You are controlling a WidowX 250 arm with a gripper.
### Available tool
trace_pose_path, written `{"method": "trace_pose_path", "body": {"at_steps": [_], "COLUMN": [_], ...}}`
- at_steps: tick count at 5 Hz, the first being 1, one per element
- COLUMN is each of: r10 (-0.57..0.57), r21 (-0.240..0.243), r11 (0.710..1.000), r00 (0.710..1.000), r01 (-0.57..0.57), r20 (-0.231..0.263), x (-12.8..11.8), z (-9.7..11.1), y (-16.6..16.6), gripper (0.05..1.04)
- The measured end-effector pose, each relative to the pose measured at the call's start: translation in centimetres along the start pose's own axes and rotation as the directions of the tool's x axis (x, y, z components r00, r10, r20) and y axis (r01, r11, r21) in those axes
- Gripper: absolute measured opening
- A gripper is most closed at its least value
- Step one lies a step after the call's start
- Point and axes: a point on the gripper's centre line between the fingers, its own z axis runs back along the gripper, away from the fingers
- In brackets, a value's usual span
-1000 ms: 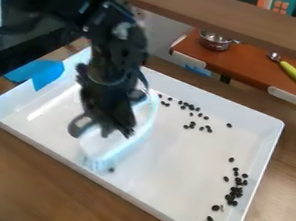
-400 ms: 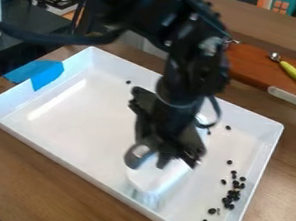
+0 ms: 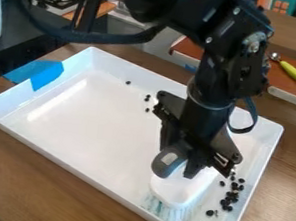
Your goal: Sweep into pile
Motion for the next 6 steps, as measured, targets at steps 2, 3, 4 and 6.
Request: {"method": "trace_pose_path", "body": {"at_steps": [2, 3, 4, 6], "r10": [0.143, 0.193, 0.213, 0.212], "r21": [-0.032, -0.011, 0.042, 0.148], "r11": [0.989, 0.981, 0.975, 0.960], "r00": [0.987, 0.974, 0.969, 0.962], "r01": [-0.141, -0.193, -0.219, -0.237], "r20": [0.068, 0.115, 0.126, 0.170], "x": [2.7, 3.2, 3.3, 3.1], "z": [1.9, 2.0, -0.3, -4.3], "y": [8.2, 13.4, 18.1, 24.5], "gripper": [0.499, 0.499, 0.499, 0.499]}}
